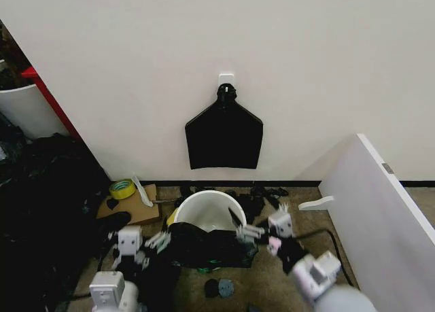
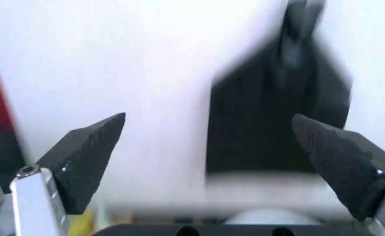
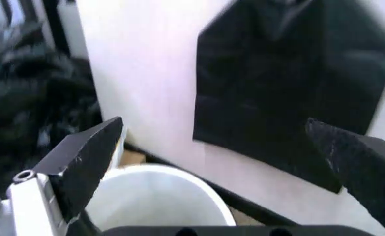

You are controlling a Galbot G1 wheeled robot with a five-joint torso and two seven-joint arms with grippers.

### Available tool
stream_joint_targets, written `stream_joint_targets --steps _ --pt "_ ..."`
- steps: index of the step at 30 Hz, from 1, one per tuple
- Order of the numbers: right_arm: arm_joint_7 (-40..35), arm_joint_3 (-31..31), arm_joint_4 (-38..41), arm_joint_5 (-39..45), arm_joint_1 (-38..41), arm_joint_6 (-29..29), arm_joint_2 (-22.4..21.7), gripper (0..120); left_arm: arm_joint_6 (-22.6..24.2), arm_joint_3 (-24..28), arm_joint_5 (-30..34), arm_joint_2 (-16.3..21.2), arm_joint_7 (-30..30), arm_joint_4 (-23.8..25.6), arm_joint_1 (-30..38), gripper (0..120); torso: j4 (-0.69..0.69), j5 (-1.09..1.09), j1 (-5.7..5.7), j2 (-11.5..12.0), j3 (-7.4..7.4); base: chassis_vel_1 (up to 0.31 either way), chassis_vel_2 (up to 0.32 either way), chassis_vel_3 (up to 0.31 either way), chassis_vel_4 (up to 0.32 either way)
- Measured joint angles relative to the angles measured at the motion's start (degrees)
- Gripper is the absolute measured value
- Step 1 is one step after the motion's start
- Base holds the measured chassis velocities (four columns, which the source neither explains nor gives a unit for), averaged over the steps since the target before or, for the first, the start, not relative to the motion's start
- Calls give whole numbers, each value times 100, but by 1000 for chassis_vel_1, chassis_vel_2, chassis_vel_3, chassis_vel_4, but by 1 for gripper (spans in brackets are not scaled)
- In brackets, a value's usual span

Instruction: Place the garbage bag over the trash bin.

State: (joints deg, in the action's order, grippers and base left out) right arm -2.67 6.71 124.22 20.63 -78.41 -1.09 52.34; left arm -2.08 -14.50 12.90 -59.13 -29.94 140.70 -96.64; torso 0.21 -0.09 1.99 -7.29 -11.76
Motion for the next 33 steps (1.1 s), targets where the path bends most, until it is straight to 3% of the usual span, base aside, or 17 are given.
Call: stream_joint_targets --steps 1,2,4,8,9,13,17,24,33 --pt "0 0 0 0 0 0 0 100 0 0 0 0 0 0 0 100 0 0 0 0 0 0 0 0 0" --pt "438 -45 -474 16 404 25 66 100 -449 -50 -351 -418 319 -257 199 100 -1 6 1 1 -1 0 0 0 0" --pt "885 -132 -915 129 881 293 81 100 -623 -82 -573 -833 449 -483 333 100 -5 3 0 1 -1 0 0 0 0" --pt "1548 -310 -1403 532 1707 1471 89 100 -678 -327 -949 -1513 370 -1009 649 100 -3 5 0 1 -1 0 0 0 0" --pt "1548 -310 -1403 532 1707 1471 89 100 -678 -327 -949 -1513 370 -1009 649 100 -3 5 0 1 -1 0 0 0 0" --pt "1833 -547 -1553 666 2351 2887 284 100 -1119 -953 -1733 -1938 284 -1794 1051 100 -1 8 1 1 -1 0 0 0 0" --pt "1765 -972 -1822 709 3007 3950 555 100 -1152 -1174 -1774 -1987 254 -1926 1079 100 -4 6 0 1 0 0 0 0 0" --pt "1905 -1220 -2480 369 3548 4161 916 97 -1095 -1193 -1737 -1996 216 -1782 1001 100 -3 5 0 1 0 0 0 0 0" --pt "2005 -1356 -2887 -15 3730 4318 1118 63 -1026 -1129 -1723 -1992 109 -1699 907 100 -2 5 0 1 0 0 0 0 0"
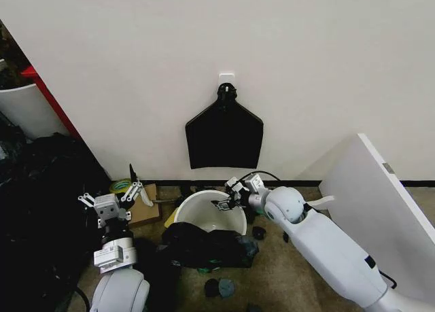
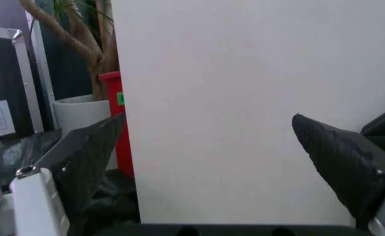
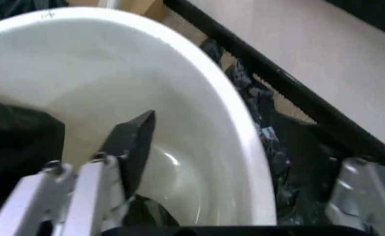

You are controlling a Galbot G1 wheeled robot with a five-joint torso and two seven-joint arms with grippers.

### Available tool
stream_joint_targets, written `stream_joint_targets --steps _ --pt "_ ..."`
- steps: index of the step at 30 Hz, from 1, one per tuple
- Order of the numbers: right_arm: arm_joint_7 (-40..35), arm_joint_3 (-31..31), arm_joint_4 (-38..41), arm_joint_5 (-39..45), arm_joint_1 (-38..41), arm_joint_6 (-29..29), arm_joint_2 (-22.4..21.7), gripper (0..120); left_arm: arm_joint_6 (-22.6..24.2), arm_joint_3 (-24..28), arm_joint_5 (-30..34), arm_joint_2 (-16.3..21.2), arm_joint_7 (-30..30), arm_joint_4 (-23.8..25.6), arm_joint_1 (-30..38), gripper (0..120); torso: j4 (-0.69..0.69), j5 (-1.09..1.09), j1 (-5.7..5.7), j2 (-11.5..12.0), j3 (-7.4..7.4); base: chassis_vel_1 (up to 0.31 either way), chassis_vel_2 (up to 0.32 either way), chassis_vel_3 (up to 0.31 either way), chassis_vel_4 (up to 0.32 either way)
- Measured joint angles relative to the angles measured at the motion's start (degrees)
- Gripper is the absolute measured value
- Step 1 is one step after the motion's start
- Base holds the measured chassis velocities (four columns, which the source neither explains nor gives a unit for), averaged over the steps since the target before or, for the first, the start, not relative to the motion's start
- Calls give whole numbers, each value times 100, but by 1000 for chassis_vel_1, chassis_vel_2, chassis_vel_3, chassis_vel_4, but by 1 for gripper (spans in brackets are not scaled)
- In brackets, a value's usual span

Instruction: Place the garbage bag over the trash bin.

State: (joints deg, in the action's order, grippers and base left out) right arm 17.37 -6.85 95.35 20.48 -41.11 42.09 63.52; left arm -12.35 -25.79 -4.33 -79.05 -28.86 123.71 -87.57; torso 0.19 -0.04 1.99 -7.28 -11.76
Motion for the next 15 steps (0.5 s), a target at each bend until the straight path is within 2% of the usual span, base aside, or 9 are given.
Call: stream_joint_targets --steps 4,6,10,11,15 --pt "2 -15 -5 -133 -102 4 17 45 7 67 -36 -56 -33 -9 -1 100 1 0 0 0 0 0 0 0 0" --pt "-15 -15 -6 -138 -129 4 27 41 8 87 -50 -72 -45 -9 -9 100 1 -1 0 0 0 0 0 0 0" --pt "-219 6 28 -48 -193 4 37 23 11 95 -80 -88 -97 -40 -27 100 0 -1 0 0 0 0 0 0 0" --pt "-219 6 28 -48 -193 4 37 23 11 95 -80 -88 -97 -40 -27 100 0 -1 0 0 0 0 0 0 0" --pt "-724 33 146 295 -316 4 -17 7 11 62 -81 -83 -166 -84 -27 100 -1 -1 0 0 0 0 0 0 0"
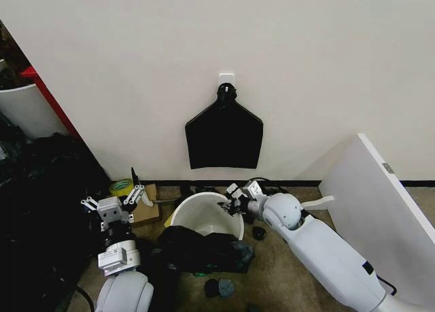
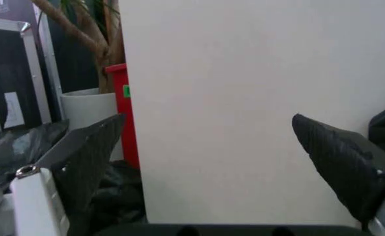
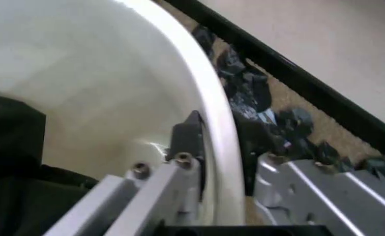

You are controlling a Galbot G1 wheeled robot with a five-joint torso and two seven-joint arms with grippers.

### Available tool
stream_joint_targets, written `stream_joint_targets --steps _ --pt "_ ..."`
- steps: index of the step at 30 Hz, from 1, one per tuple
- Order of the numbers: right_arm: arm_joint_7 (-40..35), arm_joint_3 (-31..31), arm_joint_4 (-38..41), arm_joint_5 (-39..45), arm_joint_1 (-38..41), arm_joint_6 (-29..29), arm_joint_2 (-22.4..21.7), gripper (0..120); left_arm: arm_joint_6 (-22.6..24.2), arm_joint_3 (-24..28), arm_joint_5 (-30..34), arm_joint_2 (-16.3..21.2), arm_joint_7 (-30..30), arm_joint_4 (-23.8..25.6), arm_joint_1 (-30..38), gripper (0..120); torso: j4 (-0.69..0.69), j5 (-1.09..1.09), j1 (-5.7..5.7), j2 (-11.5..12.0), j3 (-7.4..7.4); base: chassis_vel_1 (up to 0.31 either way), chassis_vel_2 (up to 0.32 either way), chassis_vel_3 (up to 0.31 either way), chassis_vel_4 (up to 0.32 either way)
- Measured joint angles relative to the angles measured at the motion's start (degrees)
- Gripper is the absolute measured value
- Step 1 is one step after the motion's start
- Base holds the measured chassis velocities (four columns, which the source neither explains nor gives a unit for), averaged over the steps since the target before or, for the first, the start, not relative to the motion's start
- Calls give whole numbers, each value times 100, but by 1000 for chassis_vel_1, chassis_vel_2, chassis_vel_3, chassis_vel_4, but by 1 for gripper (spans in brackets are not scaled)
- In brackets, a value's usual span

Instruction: Place the garbage bag over the trash bin.

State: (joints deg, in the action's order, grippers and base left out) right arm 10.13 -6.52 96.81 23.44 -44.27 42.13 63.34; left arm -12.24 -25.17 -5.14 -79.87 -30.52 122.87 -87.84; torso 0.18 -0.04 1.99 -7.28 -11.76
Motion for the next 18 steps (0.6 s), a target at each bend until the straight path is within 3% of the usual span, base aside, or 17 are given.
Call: stream_joint_targets --steps 4,5,7,9,10,12,18 --pt "-1389 42 362 1072 -298 -7 -148 2 -1 0 0 1 -35 -4 -4 100 1 1 0 0 0 0 0 0 0" --pt "-1389 42 362 1072 -298 -7 -148 2 -1 0 0 1 -35 -4 -4 100 1 1 0 0 0 0 0 0 0" --pt "-2643 106 729 2064 -581 -58 -230 2 -1 1 0 1 -52 1 -4 100 0 -1 0 0 0 0 0 0 0" --pt "-4011 208 1243 3201 -989 -532 -300 2 -2 1 3 4 -76 3 -3 100 2 1 -1 0 0 0 0 0 0" --pt "-4011 208 1243 3201 -989 -532 -300 2 -2 1 3 4 -76 3 -3 100 2 1 -1 0 0 0 0 0 0" --pt "-4899 354 1685 3813 -1426 -1190 -330 2 -5 0 4 5 -99 4 -3 100 1 0 -1 0 0 0 0 0 0" --pt "-6072 693 2174 4045 -2347 -2338 -102 2 -14 68 -42 -51 -128 4 -3 100 1 0 -1 0 1 0 0 0 0"
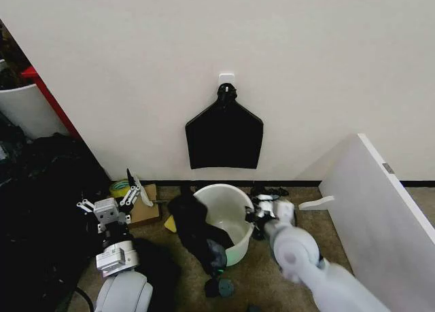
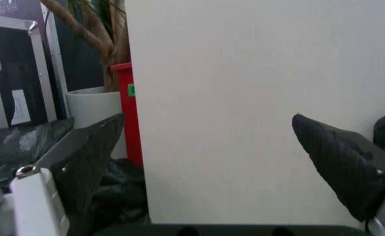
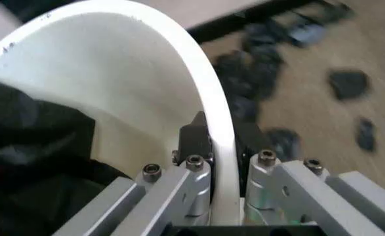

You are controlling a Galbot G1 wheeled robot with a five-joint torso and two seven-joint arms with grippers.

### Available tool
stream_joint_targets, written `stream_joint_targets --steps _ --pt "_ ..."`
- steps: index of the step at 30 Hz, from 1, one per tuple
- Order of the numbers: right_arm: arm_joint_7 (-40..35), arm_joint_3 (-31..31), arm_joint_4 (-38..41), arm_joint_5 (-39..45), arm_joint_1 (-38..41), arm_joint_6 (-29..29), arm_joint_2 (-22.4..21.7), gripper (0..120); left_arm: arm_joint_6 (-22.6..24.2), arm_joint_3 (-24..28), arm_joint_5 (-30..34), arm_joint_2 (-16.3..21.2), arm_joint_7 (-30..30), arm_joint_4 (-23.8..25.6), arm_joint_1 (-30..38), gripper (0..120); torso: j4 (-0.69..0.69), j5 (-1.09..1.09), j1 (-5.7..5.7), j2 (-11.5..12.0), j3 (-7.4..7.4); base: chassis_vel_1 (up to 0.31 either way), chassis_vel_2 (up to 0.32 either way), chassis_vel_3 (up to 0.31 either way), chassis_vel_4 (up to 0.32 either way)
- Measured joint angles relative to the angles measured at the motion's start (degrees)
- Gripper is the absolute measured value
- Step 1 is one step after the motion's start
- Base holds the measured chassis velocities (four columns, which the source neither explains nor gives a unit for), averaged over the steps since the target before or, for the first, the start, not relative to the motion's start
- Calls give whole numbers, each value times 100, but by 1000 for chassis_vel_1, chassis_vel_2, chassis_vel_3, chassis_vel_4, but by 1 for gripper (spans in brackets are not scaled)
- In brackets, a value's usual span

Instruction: Place the garbage bag over the trash bin.

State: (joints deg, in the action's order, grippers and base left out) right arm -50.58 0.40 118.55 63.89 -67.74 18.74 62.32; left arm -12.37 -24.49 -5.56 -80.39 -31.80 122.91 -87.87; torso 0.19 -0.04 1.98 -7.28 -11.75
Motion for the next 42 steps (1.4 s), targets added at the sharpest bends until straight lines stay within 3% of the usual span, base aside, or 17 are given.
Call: stream_joint_targets --steps 9,12,17,21,25,29,31,37,42 --pt "-376 144 -170 -737 -757 -1244 718 1 -8 54 -81 -8 -9 80 -59 100 -1 2 0 0 0 0 0 0 0" --pt "-562 81 -207 -845 -772 -1441 958 1 -10 31 -70 29 -37 79 -61 100 -1 0 0 0 0 0 0 0 0" --pt "-327 -23 -346 -1073 -853 -1623 974 1 -16 43 -65 48 -58 70 -70 100 -1 0 1 0 -1 0 0 0 0" --pt "81 -68 -370 -1563 -943 -1803 821 12 -16 44 -44 84 -62 39 -61 100 -1 0 1 0 -1 0 0 0 0" --pt "663 -57 -380 -2516 -1014 -2188 535 29 -16 56 91 161 6 -66 -72 100 -1 -1 1 0 -1 0 0 0 0" --pt "885 -57 -299 -2924 -1068 -2342 420 38 0 64 188 194 76 -136 -86 100 0 0 1 0 -1 0 0 0 0" --pt "1113 -136 -15 -3220 -1143 -2407 327 50 40 70 275 230 130 -284 -50 100 -1 2 1 0 -1 0 0 0 0" --pt "1568 -584 680 -3286 -1171 -2071 182 70 91 81 328 253 147 -495 57 100 1 1 1 0 -1 0 0 0 0" --pt "1901 -1098 991 -3161 -673 -748 -34 91 149 67 302 259 135 -543 83 100 -1 0 1 0 -1 0 0 0 0"
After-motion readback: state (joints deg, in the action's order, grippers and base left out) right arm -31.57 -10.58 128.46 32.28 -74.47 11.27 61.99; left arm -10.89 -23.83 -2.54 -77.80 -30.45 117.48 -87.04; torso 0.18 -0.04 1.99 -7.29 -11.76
